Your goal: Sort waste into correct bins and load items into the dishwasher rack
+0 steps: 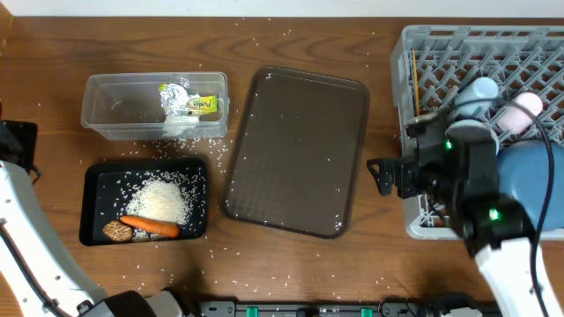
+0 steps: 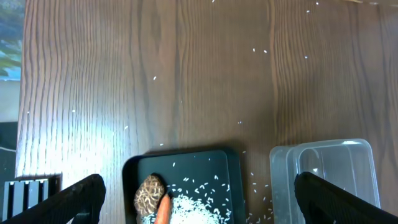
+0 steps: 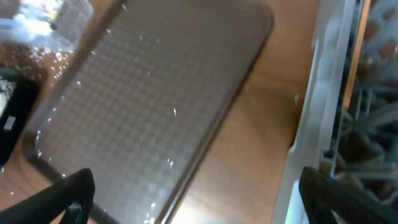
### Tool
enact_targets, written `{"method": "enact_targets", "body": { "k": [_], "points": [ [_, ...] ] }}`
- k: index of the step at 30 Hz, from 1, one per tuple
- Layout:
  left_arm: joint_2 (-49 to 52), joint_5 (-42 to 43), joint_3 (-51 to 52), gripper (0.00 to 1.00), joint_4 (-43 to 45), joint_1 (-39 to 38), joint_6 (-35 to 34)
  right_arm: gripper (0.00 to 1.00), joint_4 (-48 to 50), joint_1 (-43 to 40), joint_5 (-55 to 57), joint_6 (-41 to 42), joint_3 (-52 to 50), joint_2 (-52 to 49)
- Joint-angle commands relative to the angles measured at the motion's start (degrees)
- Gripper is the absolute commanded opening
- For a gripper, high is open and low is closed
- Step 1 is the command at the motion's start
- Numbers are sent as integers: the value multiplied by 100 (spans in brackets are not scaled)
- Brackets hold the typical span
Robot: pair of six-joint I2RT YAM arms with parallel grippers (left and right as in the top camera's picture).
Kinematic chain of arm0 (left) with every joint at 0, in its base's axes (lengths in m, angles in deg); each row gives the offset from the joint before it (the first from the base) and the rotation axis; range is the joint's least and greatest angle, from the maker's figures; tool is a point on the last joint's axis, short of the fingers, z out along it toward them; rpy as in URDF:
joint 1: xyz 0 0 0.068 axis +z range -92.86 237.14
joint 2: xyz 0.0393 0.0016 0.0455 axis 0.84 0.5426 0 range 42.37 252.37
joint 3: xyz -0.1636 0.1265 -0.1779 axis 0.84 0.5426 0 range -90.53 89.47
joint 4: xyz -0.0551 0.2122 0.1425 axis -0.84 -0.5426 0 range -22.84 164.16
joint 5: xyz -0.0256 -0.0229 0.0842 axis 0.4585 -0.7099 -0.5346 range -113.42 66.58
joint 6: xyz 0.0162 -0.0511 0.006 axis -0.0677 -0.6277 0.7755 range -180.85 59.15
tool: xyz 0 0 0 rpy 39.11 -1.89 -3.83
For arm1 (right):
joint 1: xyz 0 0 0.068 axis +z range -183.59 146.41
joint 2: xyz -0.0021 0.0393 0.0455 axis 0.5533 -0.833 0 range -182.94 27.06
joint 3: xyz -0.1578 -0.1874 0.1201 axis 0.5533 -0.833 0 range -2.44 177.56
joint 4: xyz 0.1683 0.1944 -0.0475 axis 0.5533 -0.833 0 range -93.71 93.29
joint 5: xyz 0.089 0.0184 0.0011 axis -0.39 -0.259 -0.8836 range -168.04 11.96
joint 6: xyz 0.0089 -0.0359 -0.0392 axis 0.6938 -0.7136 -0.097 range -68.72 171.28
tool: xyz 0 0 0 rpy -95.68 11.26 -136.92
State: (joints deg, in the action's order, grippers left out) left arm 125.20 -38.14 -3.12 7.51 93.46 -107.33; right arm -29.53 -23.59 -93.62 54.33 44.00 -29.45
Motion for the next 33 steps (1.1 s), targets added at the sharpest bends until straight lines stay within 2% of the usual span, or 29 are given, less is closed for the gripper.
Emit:
{"method": "enact_targets", "body": {
  "k": [1,6,12,19,24,33],
  "points": [
    [13,-2,-31,98,-17,26,13,99,732,68,-94,-188,-737,748],
    [13,-2,-31,98,-17,26,11,99,2566,-131,-96,-304,-2157,1971],
    [13,-2,-31,98,-17,26,11,99,3602,-485,-105,-310,-3392,3237],
    [13,-2,-31,98,-17,26,11,99,3952,-907,-140,-313,-4260,4590],
    [13,-2,-31,98,-17,26,11,99,4264,-1126,-131,-313,-4614,5060],
    [13,-2,-31,98,-17,26,11,99,3864,-1375,-46,-575,-4612,5624]
  ]
}}
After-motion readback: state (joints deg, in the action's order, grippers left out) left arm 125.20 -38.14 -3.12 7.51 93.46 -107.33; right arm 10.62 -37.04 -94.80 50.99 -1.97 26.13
